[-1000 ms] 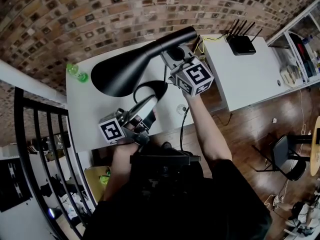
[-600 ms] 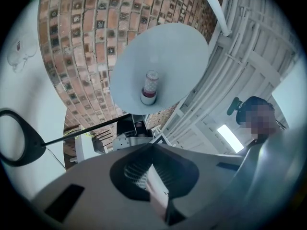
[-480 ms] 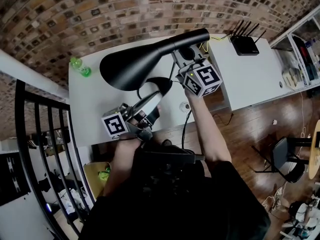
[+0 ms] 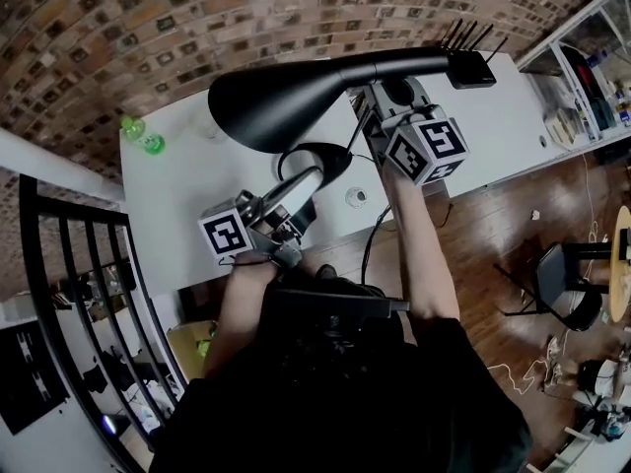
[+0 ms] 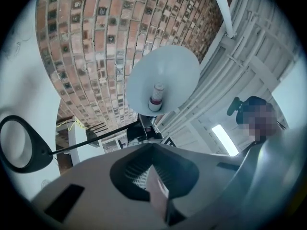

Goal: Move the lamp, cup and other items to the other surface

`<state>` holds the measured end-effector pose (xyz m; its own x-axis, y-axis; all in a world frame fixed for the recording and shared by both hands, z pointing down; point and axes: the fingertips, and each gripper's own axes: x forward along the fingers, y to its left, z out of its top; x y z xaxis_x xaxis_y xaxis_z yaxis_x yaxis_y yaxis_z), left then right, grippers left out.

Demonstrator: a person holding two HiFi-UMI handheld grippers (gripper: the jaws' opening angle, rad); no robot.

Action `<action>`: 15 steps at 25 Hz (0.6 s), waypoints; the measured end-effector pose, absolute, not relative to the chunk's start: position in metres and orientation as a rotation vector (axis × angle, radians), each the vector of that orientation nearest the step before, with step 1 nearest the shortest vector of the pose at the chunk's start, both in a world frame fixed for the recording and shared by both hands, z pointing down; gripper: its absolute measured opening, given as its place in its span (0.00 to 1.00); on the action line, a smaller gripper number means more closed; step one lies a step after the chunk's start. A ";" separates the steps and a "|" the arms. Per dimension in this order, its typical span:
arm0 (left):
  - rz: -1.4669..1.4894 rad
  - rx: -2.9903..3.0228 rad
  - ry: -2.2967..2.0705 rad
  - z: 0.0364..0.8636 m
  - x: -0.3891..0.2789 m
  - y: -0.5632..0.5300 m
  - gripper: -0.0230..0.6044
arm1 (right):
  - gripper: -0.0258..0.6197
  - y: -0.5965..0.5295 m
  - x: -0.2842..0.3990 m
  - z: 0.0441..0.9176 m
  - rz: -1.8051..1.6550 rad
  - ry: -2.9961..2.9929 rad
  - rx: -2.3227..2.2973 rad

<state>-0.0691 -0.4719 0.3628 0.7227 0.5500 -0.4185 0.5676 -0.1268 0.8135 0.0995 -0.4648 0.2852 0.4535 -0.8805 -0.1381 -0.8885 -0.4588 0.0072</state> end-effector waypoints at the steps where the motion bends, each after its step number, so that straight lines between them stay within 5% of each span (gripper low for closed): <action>1: -0.014 1.773 0.899 0.361 -0.067 -0.469 0.04 | 0.06 -0.457 0.102 0.282 0.177 1.576 -2.630; 15: 0.129 1.619 1.166 0.356 -0.044 -0.394 0.04 | 0.06 -0.287 0.107 0.261 0.131 1.113 -2.815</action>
<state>-0.0438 -0.3941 0.3557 0.5128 0.7270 -0.4566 0.6097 0.0660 0.7899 0.1074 -0.2875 0.2610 0.7272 -0.6758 -0.1207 -0.6854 -0.7247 -0.0716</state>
